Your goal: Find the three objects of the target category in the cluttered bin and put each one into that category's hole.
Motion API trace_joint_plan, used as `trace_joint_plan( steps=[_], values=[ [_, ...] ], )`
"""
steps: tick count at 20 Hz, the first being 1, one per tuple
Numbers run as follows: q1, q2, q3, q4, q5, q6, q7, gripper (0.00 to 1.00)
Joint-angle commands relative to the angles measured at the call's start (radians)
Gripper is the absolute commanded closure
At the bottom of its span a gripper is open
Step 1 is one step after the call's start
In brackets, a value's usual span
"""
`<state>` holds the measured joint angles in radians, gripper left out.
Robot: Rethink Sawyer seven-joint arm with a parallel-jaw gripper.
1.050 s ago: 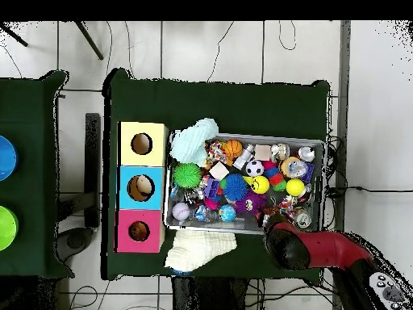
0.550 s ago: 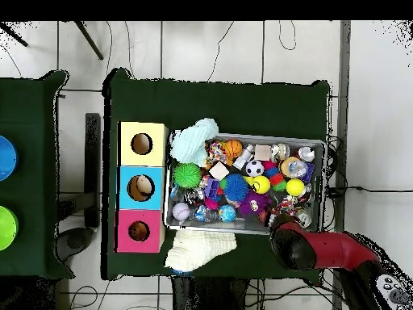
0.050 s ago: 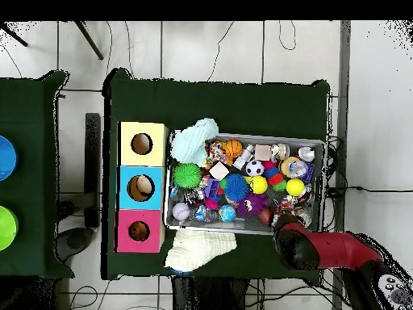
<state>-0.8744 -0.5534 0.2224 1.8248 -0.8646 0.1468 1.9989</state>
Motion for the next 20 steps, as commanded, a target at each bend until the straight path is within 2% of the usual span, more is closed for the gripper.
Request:
trace_joint_plan(
  steps=[1, 8, 12, 20],
  values=[
    [-0.011, 0.005, 0.008, -0.063, -0.051, 0.015, -0.03, 0.0],
    [0.002, 0.045, -0.026, -0.092, -0.069, -0.018, -0.004, 0.0],
    [0.037, 0.063, -0.078, -0.099, -0.081, -0.033, 0.03, 0.0],
    [0.055, 0.143, -0.104, -0.147, -0.102, -0.018, -0.011, 0.0]
  ],
)
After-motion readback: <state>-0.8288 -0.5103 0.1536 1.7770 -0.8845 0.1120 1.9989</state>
